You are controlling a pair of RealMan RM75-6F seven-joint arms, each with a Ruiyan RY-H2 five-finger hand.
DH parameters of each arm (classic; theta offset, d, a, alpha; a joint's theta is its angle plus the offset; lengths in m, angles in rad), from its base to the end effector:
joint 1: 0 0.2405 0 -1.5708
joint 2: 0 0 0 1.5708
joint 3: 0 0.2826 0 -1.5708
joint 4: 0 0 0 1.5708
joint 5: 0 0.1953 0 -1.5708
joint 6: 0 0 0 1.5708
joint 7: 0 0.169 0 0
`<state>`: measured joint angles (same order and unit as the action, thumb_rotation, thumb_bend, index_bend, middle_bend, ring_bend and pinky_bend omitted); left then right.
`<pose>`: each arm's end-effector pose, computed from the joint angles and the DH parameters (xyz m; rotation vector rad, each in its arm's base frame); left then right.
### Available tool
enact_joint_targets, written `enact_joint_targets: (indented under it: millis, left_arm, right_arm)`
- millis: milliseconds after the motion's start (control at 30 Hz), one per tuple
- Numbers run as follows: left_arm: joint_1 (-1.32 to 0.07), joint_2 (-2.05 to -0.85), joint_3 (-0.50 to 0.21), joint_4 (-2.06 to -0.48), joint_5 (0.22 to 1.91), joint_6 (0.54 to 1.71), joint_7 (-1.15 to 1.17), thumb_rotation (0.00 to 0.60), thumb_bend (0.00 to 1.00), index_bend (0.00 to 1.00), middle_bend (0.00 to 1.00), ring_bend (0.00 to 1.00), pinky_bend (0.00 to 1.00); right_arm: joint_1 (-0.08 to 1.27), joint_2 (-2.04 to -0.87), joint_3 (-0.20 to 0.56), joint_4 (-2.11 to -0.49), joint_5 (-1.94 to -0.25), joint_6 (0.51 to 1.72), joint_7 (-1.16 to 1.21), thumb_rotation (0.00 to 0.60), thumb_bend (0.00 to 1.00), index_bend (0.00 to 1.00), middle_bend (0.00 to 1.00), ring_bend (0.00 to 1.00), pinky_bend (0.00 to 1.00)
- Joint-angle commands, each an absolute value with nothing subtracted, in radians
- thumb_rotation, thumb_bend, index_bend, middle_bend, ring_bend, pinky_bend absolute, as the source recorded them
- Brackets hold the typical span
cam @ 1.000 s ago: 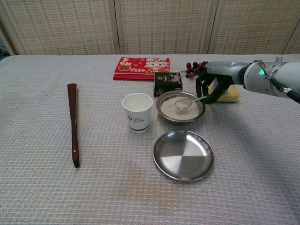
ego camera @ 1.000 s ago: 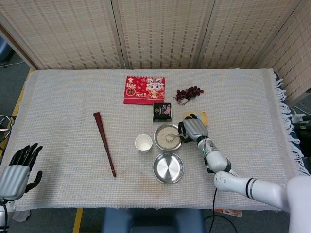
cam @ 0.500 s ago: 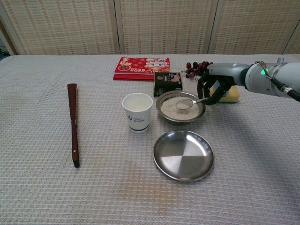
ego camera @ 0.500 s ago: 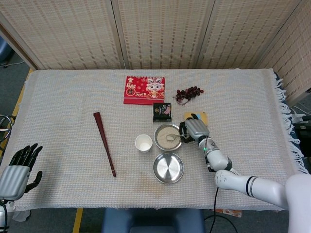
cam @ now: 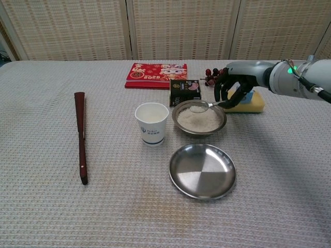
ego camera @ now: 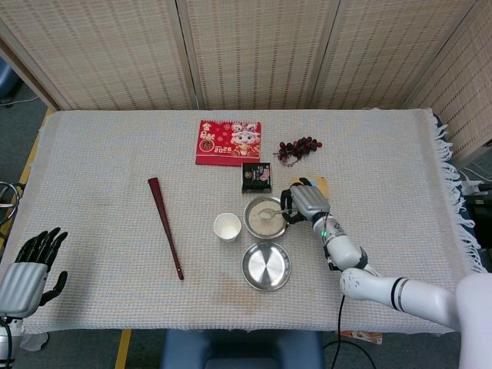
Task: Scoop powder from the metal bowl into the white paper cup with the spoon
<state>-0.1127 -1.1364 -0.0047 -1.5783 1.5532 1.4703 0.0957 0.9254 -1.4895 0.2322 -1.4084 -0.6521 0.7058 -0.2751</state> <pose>-0.3254 0.2070 0.1682 -1.5129 -0.8167 -0.8322 -0.1583 -0.4347 -0.0064 1.7501 -1.3500 0.7992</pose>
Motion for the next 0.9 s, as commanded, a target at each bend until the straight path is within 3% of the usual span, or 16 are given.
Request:
enact_joint_targets:
  millis: [33,433,900]
  left_arm:
    - [-0.114,-1.137,-0.006,-1.579,1.551,1.469,0.097,0.600,0.46,0.00,0.00,0.00,0.12]
    - [-0.113,-1.136,-0.007,-1.580,1.549,1.469,0.103,0.600,0.46,0.00,0.00,0.00,0.12]
    - [-0.106,-1.123,-0.003,-1.585,1.561,1.483,0.083,0.600,0.46,0.00,0.00,0.00,0.12]
  right_arm:
    - [0.933,-1.479,0.245,-1.427,-0.661,0.703,-0.261,0.600,0.36,0.93,0.60,0.16,0.00]
    - [0.988,-1.464,0.299,-1.520,-0.671,0.725,-0.231,0.600,0.36,0.93,0.60,0.16,0.00]
    - [1.097,-1.586,0.233,-1.479,-0.619,0.812,-0.393,0.600,0.37,0.93,0.61,0.16,0.00]
